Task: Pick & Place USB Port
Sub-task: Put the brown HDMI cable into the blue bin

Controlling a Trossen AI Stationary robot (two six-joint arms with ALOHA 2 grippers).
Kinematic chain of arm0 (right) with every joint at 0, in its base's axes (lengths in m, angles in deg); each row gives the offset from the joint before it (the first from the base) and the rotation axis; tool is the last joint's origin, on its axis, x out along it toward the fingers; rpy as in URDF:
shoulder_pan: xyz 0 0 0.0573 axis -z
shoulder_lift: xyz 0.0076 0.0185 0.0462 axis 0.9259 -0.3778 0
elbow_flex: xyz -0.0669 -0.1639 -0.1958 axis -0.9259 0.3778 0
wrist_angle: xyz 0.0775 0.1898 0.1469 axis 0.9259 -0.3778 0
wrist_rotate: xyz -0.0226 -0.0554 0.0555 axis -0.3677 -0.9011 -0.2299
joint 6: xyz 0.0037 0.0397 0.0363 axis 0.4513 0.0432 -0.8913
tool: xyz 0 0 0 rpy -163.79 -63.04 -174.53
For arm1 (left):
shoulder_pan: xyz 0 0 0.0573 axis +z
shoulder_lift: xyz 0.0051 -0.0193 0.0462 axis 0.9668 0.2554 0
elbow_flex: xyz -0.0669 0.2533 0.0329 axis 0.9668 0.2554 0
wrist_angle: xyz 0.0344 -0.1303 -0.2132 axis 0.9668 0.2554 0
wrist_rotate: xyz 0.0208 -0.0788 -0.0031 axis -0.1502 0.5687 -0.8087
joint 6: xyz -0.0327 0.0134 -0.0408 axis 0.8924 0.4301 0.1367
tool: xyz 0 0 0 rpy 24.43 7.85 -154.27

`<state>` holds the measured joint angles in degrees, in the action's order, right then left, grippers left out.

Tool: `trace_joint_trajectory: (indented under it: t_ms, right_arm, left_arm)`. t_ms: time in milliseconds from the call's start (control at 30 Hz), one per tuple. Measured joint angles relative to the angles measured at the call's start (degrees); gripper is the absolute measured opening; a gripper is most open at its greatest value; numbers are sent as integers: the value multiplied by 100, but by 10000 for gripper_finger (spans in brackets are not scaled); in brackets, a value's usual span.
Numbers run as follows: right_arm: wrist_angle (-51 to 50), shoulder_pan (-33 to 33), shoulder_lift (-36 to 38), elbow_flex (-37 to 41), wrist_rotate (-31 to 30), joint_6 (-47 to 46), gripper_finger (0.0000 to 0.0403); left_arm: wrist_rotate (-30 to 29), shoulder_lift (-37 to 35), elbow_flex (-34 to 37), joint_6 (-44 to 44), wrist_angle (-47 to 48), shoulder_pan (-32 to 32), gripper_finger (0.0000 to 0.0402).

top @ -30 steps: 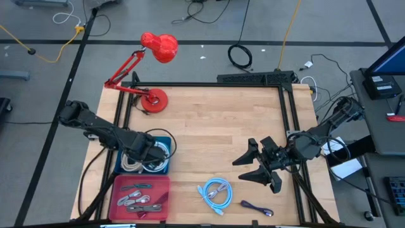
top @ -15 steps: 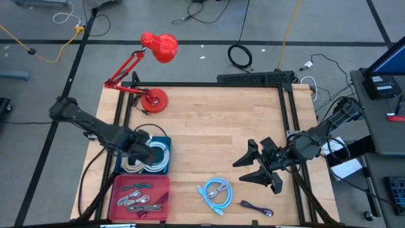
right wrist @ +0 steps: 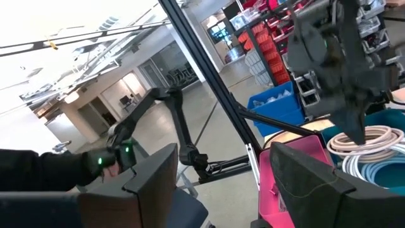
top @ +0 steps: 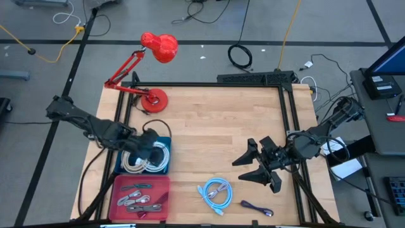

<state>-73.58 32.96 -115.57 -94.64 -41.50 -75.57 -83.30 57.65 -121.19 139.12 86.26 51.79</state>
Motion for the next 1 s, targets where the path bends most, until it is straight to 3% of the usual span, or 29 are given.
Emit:
trace_joint_trajectory:
  t_ms: [233, 467, 600, 833, 1000]
  right_arm:
    - [1, -1, 0, 0, -2, -5, 242]
    - [-46, -17, 0, 0, 7, -169, 242]
    - [-95, -90, 2, 0, 7, -247, 242]
    - [-88, -145, 2, -2, 0, -267, 242]
    - [-93, -165, 2, -2, -4, -267, 242]
  left_arm:
    - [437, 797, 7, -413, 221, 267, 2]
    - [649, 1106, 14, -540, 680, 265, 1]
    - [651, 913, 376, -218, 841, 167, 1]
    - [804, 210, 1601, 838, -152, -251, 0]
    - [559, -170, 1694, 1274, -8, -505, 0]
